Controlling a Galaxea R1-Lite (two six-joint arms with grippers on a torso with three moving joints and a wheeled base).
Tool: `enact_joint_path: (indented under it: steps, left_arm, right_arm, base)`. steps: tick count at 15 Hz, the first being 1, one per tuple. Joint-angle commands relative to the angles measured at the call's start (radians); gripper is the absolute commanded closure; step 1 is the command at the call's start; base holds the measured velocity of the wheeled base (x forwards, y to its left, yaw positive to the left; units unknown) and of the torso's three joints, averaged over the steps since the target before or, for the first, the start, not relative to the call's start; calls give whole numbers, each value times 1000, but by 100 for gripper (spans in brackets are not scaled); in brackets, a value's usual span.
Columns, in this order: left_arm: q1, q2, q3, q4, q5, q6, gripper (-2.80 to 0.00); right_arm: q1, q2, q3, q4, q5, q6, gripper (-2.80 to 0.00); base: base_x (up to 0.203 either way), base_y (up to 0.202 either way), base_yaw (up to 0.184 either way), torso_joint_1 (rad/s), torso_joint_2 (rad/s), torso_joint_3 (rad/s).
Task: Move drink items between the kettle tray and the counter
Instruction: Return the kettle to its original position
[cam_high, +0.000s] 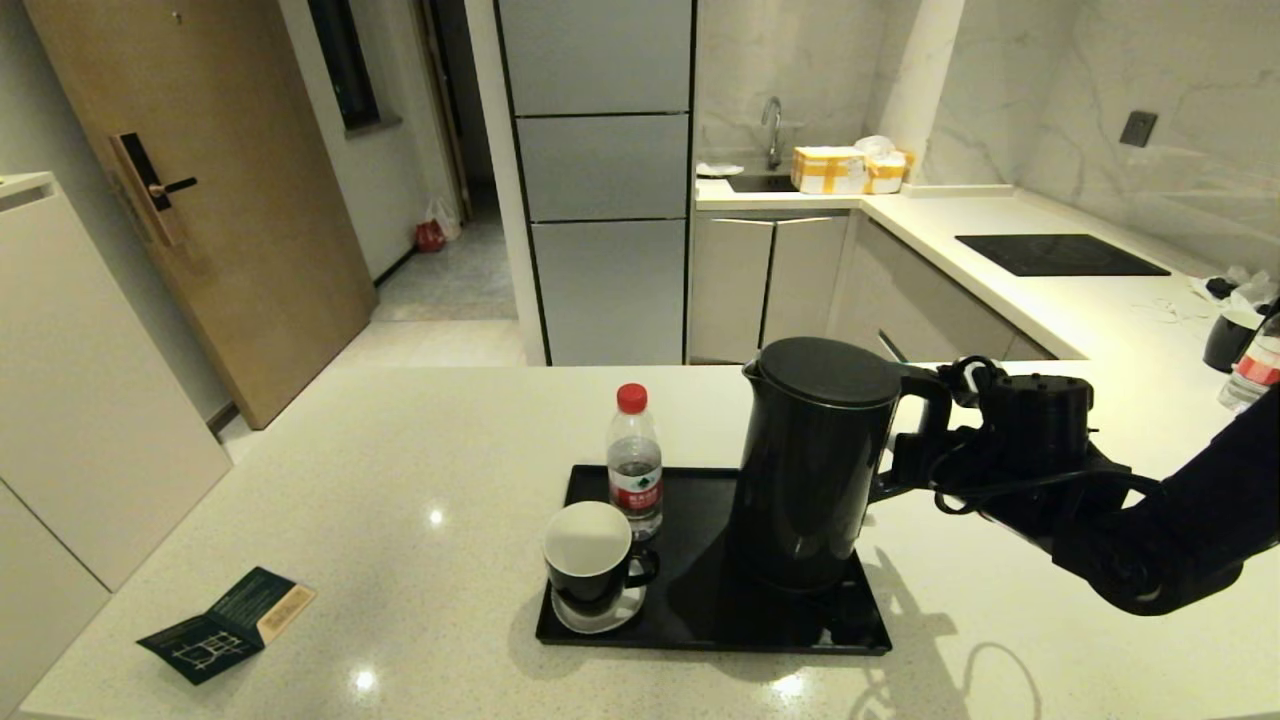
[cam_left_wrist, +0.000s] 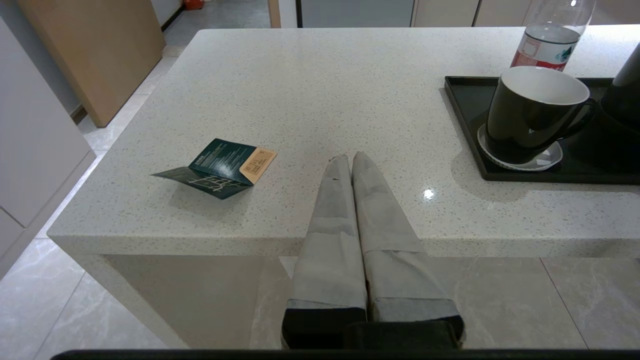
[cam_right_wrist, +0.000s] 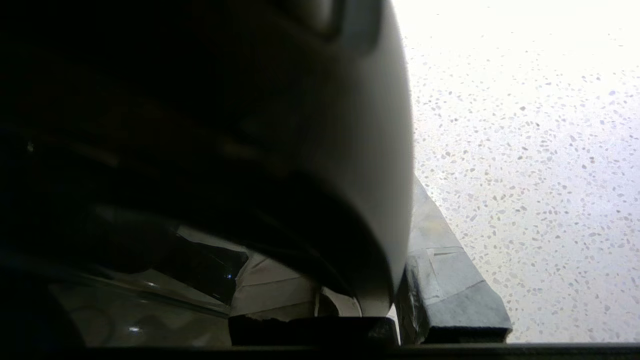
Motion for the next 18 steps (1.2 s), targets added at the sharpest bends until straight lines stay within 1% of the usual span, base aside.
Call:
enact_joint_path:
  steps: [1,5,8,14,15,16,18]
  left_arm:
    - [-1,0,-1,0,0,0,0]
    - [0,0,1,1,0,0,0]
    - [-1,0,0,1,0,0,0]
    - [1,0,-1,1,0,0,0]
    - [-1,0,-1,0,0,0,0]
    - [-1,0,-1,0,0,0,0]
    - [0,0,-1,1,0,0,0]
  right_arm:
    - [0,0,9,-4,-1,-19,0]
    - [-1,-19,28,-1,-1,-66,0]
    - [-1,-25,32,-2,-16,-66,0]
    - [-11,-47,65,-2,-16,-60,0]
    - [-10,-47,77,-4,-18,-66,-13]
    - [-9,-51,81,-5,-17,-68,-280]
    - [-7,-56,92,-7,-10,-69,-280]
  base:
    - [0,0,0,0,0,0]
    - [0,0,0,0,0,0]
    - [0,0,0,0,0,0]
    - [0,0,0,0,0,0]
    - [0,0,0,0,0,0]
    - [0,0,0,0,0,0]
    - [0,0,0,0,0,0]
